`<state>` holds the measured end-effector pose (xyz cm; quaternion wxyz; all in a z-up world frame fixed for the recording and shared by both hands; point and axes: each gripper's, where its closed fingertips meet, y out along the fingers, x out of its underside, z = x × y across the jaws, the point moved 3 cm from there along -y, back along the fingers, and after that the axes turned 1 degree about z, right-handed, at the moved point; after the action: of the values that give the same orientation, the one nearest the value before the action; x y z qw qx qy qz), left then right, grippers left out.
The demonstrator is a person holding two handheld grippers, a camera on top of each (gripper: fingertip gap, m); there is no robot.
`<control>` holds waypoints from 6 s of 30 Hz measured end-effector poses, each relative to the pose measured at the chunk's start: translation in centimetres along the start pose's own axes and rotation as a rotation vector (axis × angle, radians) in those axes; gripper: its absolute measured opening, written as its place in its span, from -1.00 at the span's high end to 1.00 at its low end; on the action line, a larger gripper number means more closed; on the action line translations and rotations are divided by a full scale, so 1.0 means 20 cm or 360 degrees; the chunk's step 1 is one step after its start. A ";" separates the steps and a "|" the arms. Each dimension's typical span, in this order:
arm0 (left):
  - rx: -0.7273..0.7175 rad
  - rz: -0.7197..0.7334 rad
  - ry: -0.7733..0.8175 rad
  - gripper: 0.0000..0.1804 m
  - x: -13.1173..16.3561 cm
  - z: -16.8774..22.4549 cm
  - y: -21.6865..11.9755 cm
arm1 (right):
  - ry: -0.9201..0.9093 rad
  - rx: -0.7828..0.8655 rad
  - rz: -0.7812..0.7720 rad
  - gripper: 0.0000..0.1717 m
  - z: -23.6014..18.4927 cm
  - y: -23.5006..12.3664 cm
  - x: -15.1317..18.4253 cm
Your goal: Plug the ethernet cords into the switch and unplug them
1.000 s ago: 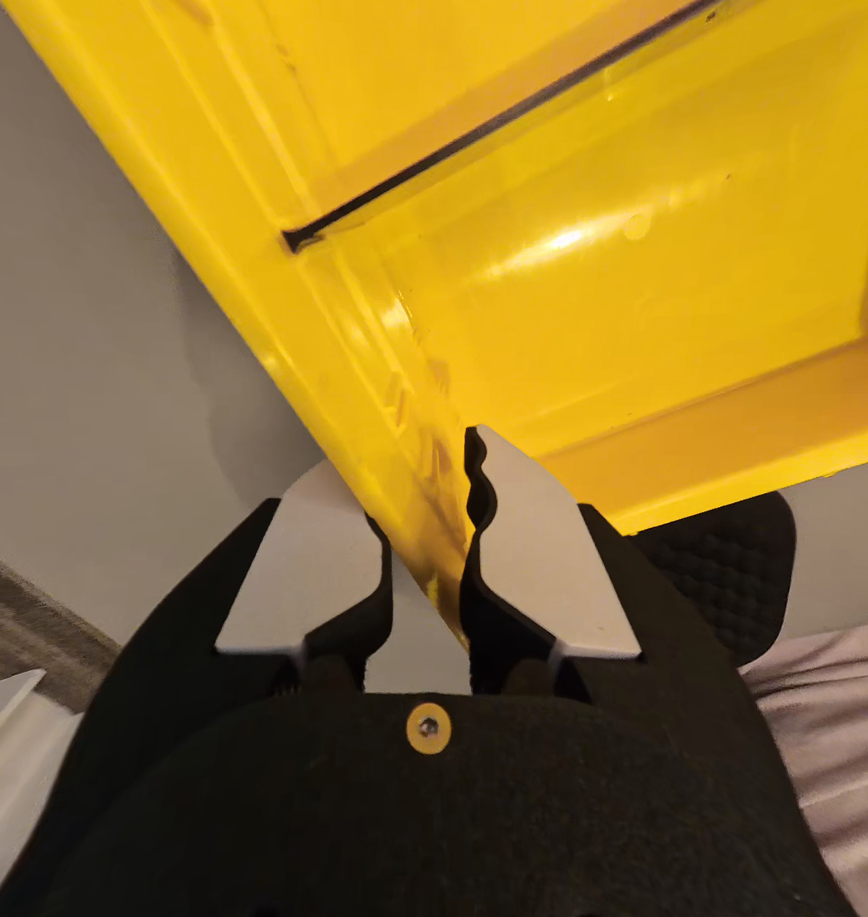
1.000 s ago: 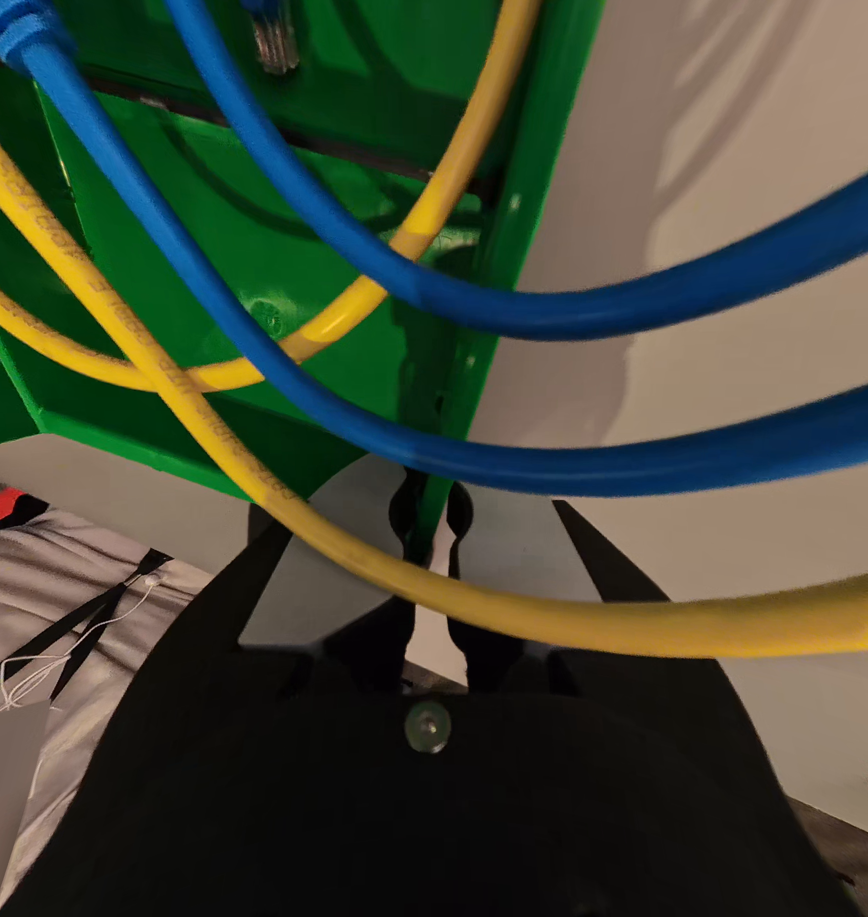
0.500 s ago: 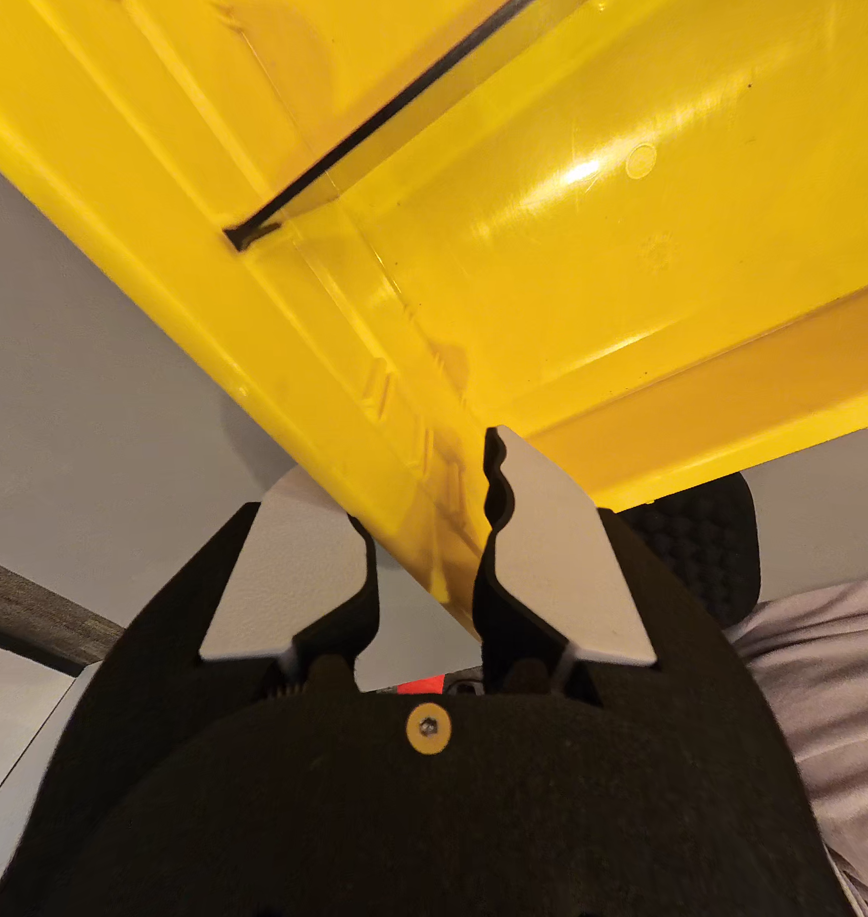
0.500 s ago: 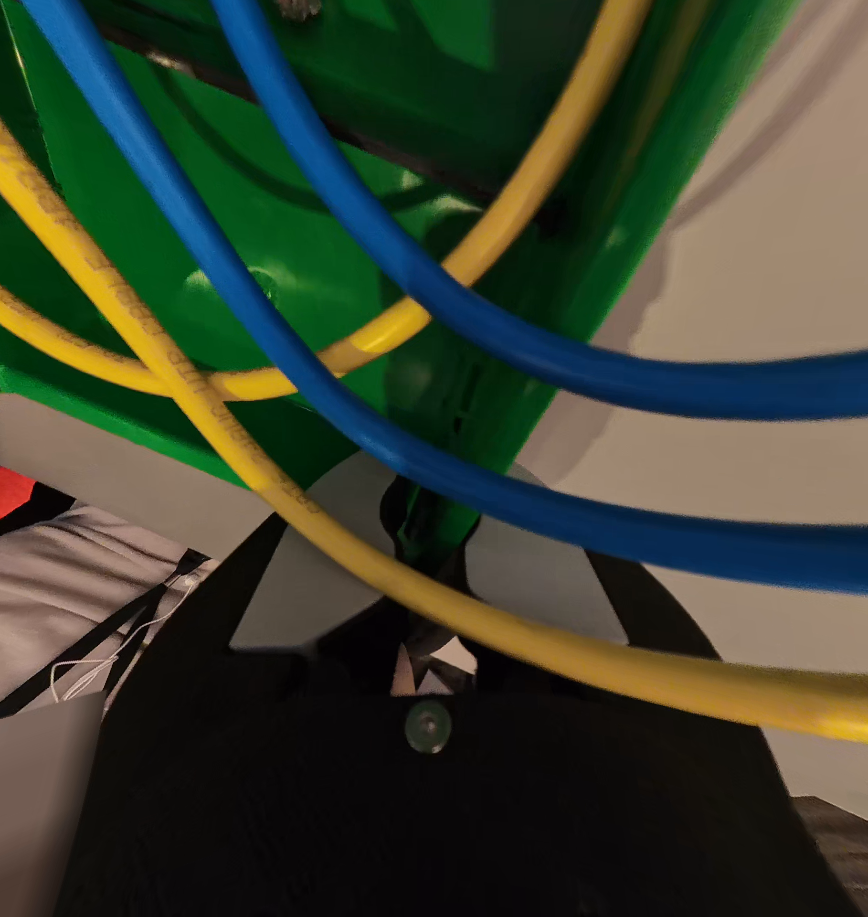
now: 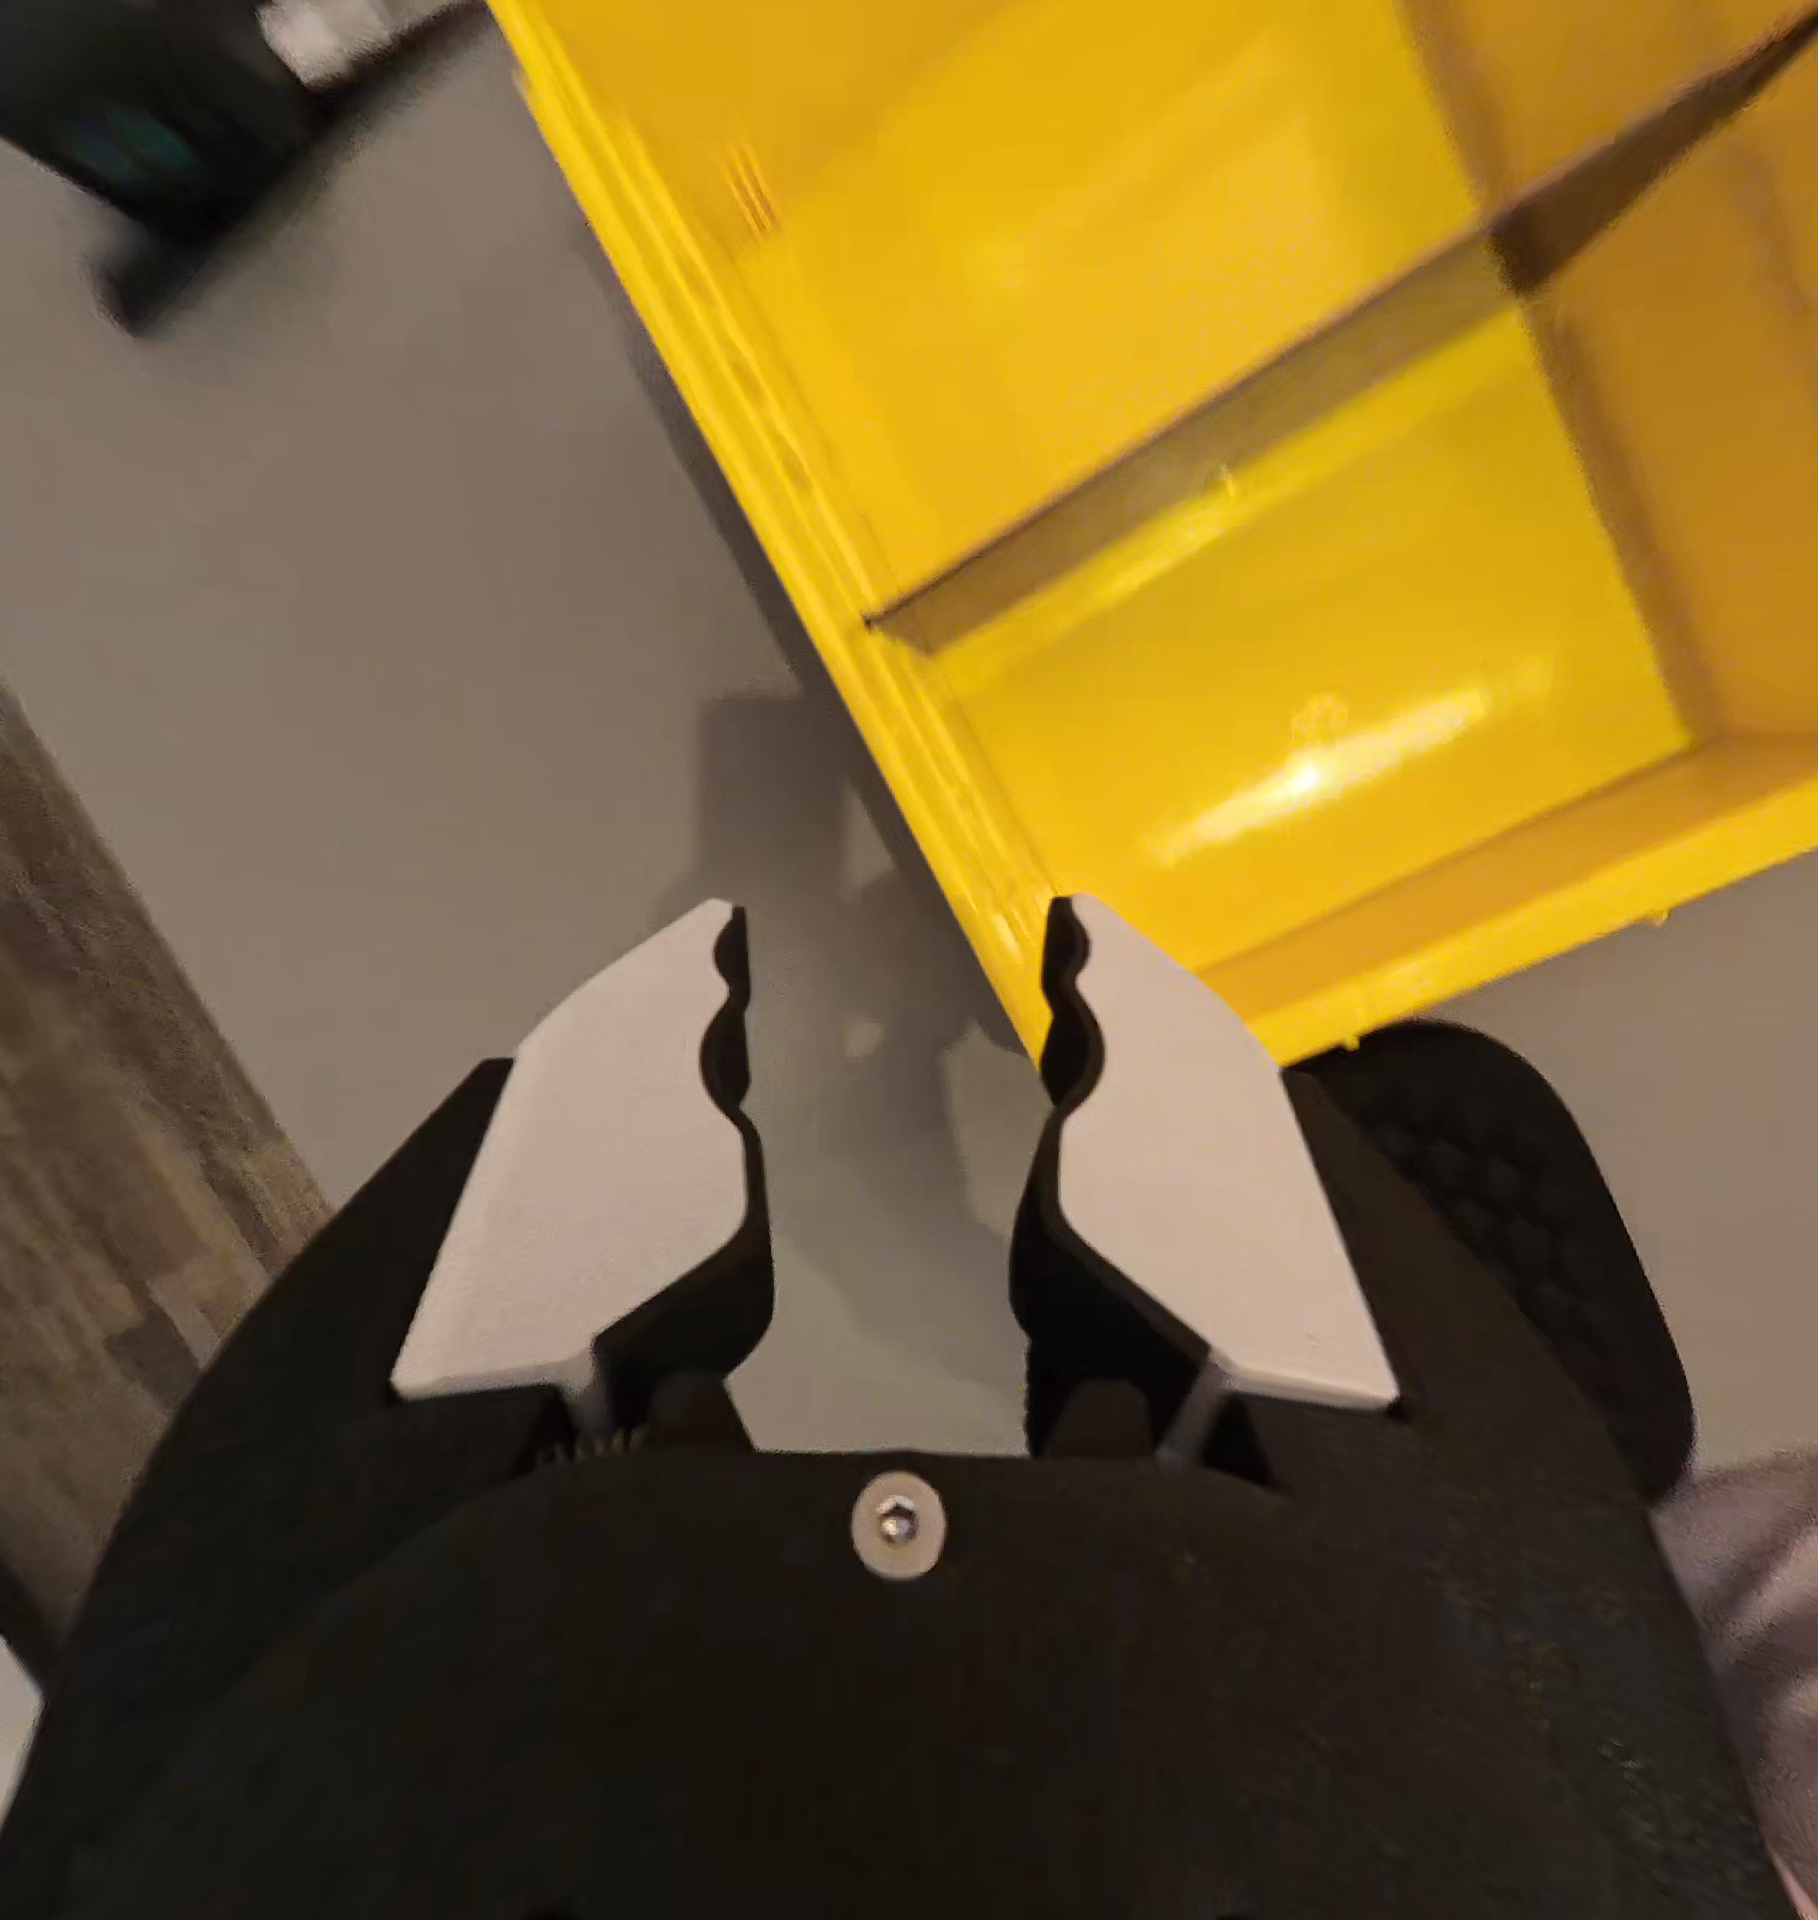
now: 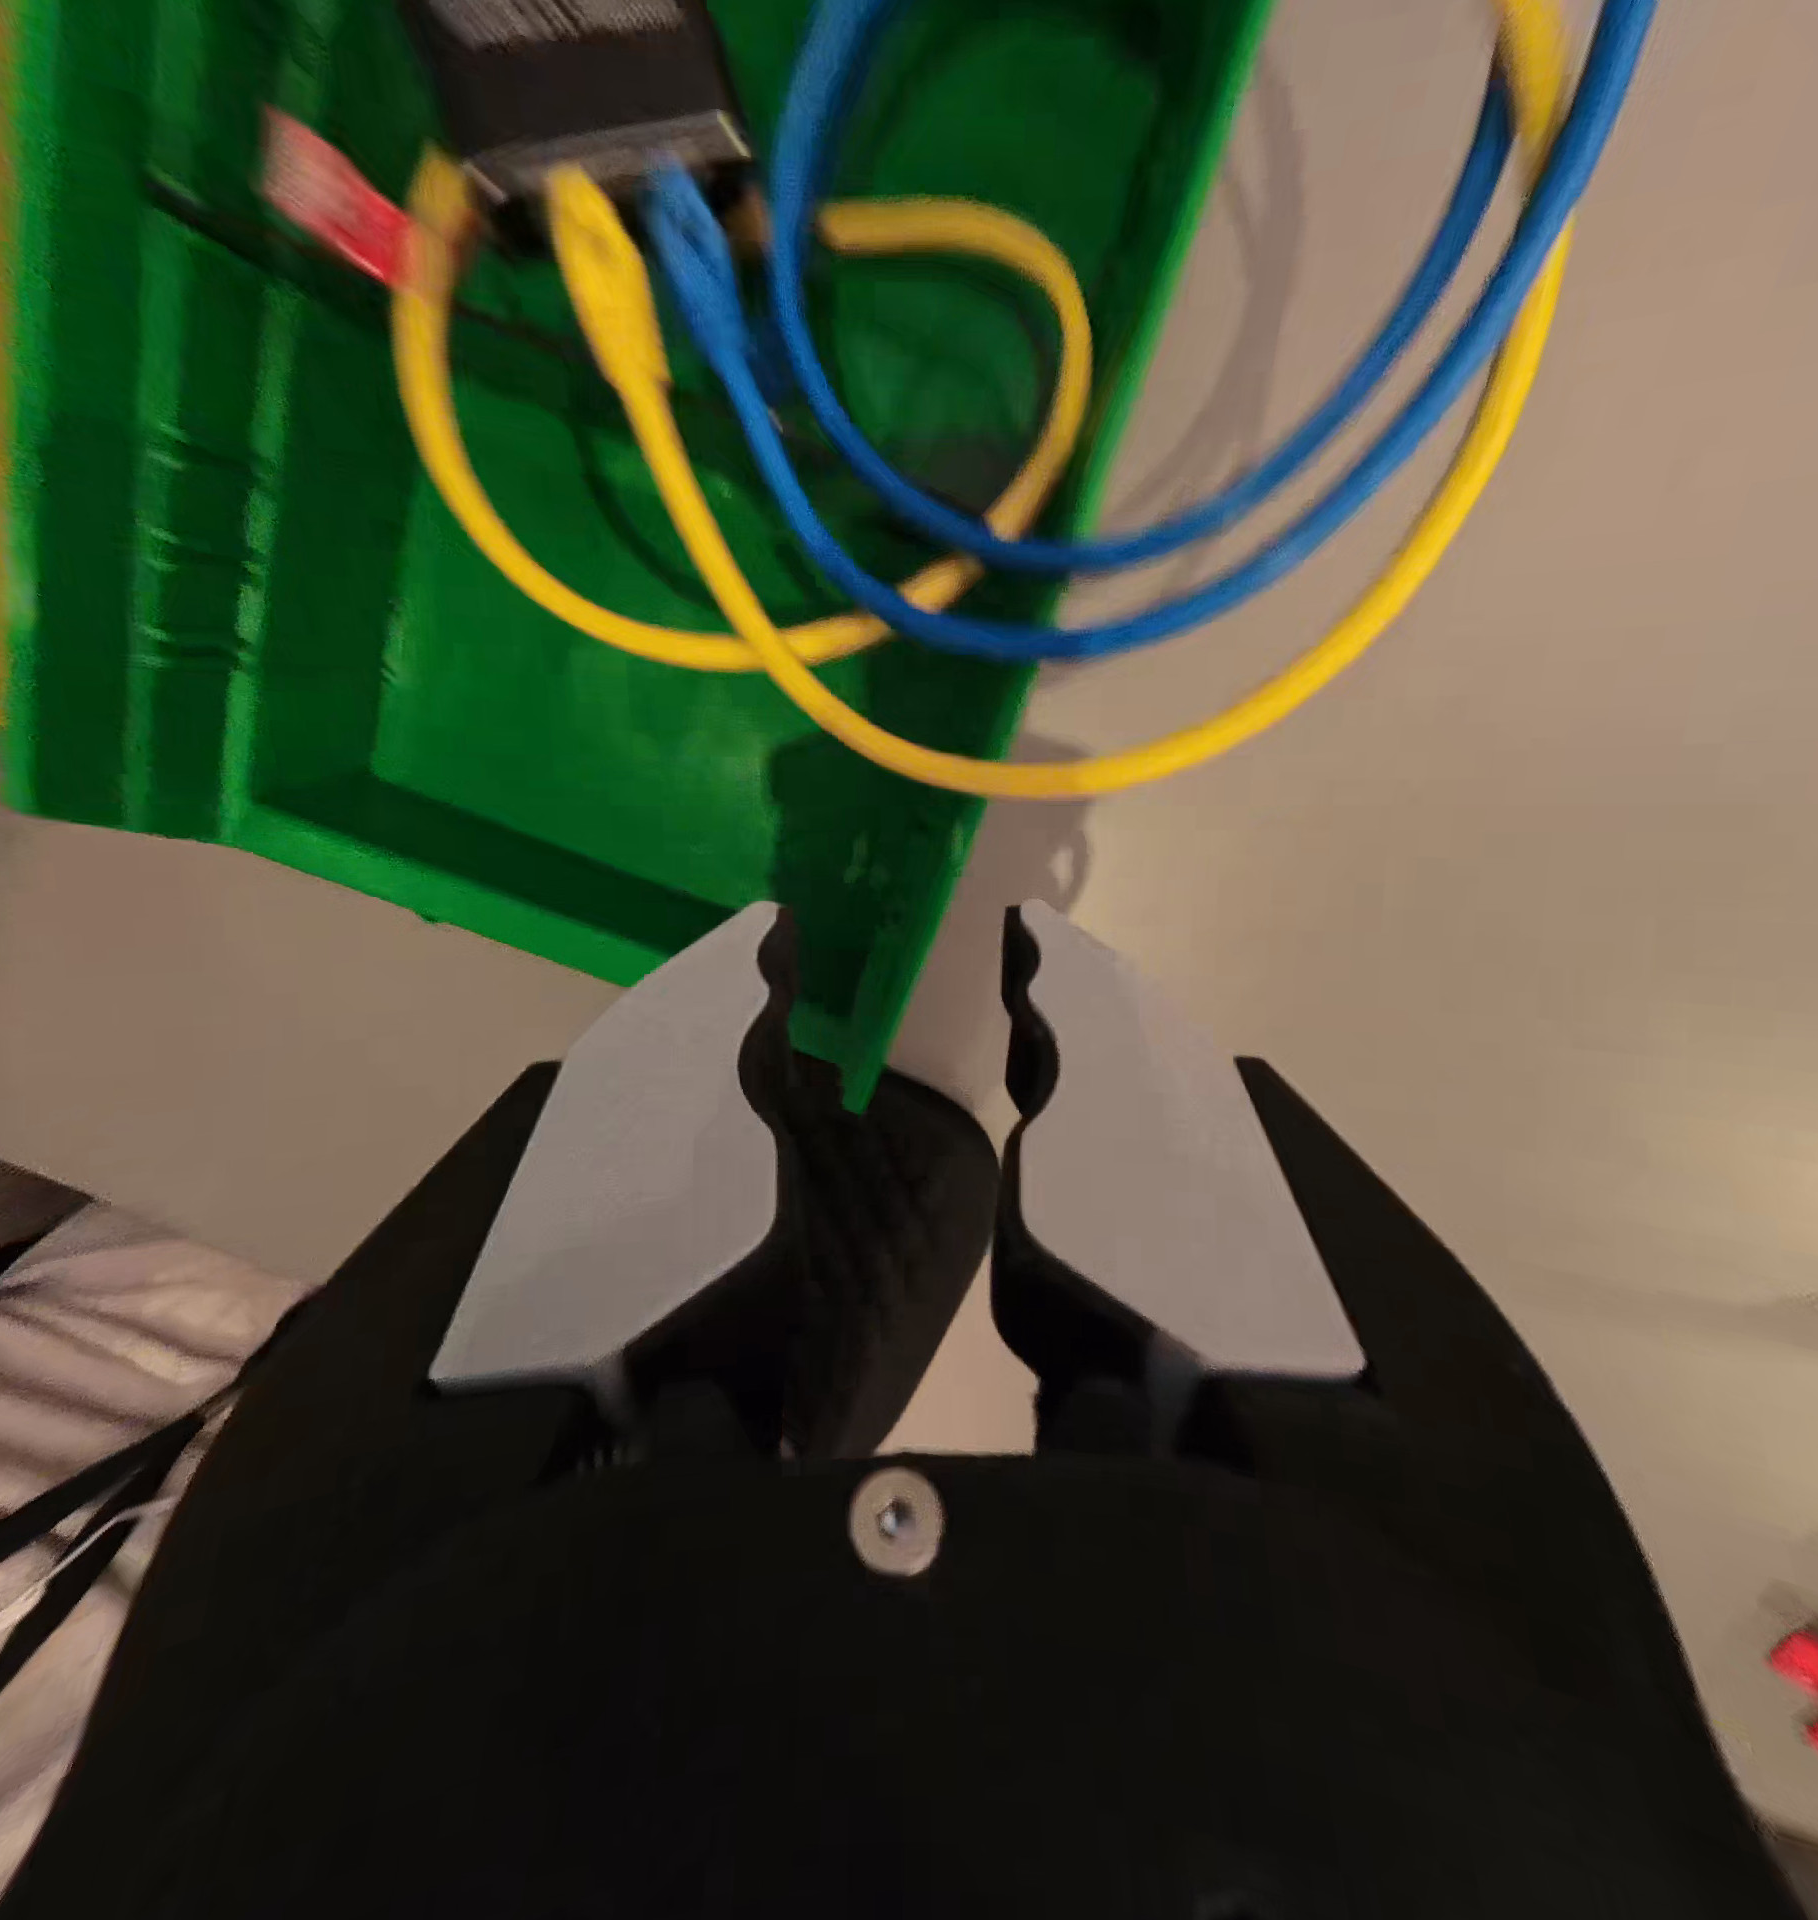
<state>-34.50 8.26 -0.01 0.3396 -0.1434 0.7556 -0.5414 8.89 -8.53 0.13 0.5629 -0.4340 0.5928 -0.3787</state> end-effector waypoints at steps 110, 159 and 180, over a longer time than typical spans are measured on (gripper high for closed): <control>0.0993 -0.0424 0.0002 0.84 -0.94 0.94 0.52 | 0.0816 -0.0149 -0.0219 0.88 1.32 0.24 0.48; 0.0444 -0.0513 -0.0251 0.92 -0.12 -0.48 0.44 | 0.0903 -0.0125 -0.0177 0.92 0.98 0.34 0.26; 0.0518 -0.0492 -0.0339 0.79 -0.09 -0.45 0.45 | 0.0644 -0.0136 -0.0186 0.87 0.91 0.34 0.27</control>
<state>-37.93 19.23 -6.03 0.3490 -0.2570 0.5875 -0.6834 26.53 -10.54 -9.60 0.3905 -0.4063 0.6831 -0.4646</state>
